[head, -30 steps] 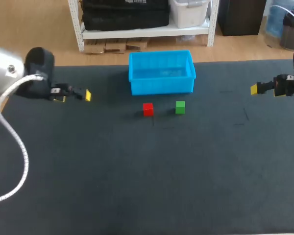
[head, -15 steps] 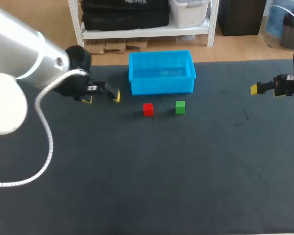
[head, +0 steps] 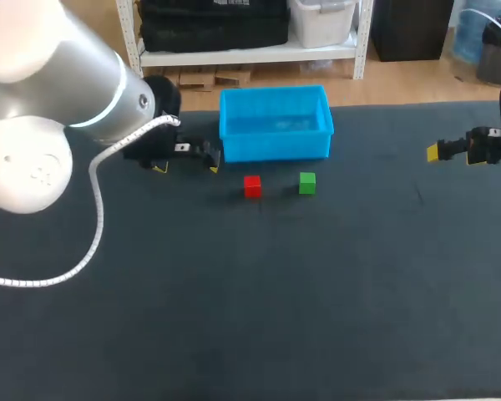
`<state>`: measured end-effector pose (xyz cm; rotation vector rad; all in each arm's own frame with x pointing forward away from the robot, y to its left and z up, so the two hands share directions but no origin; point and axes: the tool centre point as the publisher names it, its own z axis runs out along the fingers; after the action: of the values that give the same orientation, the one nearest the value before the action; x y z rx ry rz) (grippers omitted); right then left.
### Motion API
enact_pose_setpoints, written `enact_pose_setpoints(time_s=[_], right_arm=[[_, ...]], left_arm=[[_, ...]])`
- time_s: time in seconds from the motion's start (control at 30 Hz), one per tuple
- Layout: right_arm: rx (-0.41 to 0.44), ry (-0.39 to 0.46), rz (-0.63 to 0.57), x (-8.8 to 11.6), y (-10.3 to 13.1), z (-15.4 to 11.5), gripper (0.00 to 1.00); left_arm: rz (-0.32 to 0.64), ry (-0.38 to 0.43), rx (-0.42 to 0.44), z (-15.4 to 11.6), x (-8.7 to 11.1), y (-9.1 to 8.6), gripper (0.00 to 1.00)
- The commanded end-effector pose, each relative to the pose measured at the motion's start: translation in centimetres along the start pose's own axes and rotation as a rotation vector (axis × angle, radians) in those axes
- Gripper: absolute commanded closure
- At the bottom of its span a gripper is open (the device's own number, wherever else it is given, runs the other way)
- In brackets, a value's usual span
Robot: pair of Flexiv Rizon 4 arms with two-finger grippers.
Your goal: Use the left arm to pick the red cube and place it into the blue plastic box first, then use the right arm to grasp the green cube and put it into the same blue plastic box after the first action is fully finished.
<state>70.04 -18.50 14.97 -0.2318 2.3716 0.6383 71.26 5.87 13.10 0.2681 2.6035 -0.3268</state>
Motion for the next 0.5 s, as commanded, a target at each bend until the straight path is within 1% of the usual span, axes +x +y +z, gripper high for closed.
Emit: enact_pose_setpoints(time_s=[0.03, 0.23, 0.3, 0.33, 0.4, 0.43, 0.47, 0.5], right_arm=[[0.000, 0.001, 0.000, 0.0, 0.0, 0.0, 0.00], [0.000, 0.001, 0.000, 0.0, 0.0, 0.0, 0.00], [0.000, 0.001, 0.000, 0.0, 0.0, 0.0, 0.00], [0.000, 0.001, 0.000, 0.0, 0.0, 0.0, 0.00], [0.000, 0.001, 0.000, 0.0, 0.0, 0.0, 0.00], [0.000, 0.001, 0.000, 0.0, 0.0, 0.0, 0.00], [0.000, 0.001, 0.000, 0.0, 0.0, 0.0, 0.00], [0.000, 0.001, 0.000, 0.0, 0.0, 0.0, 0.00]], left_arm=[[-0.003, -0.001, -0.081, 0.0, -0.1, -0.3, 0.00], [-0.003, -0.001, -0.081, 0.0, -0.1, -0.3, 0.00], [-0.023, 0.024, -0.106, 0.5, -0.3, -0.9, 0.00], [-0.025, 0.043, -0.094, 0.7, -0.4, -1.1, 0.00], [-0.048, 0.073, -0.128, 1.2, -0.9, -1.7, 0.00], [-0.053, 0.103, -0.113, 1.4, -1.1, -2.1, 0.00], [-0.053, 0.110, -0.134, 1.6, -1.3, -2.4, 0.00], [-0.068, 0.123, -0.133, 1.7, -1.5, -2.8, 0.00]])
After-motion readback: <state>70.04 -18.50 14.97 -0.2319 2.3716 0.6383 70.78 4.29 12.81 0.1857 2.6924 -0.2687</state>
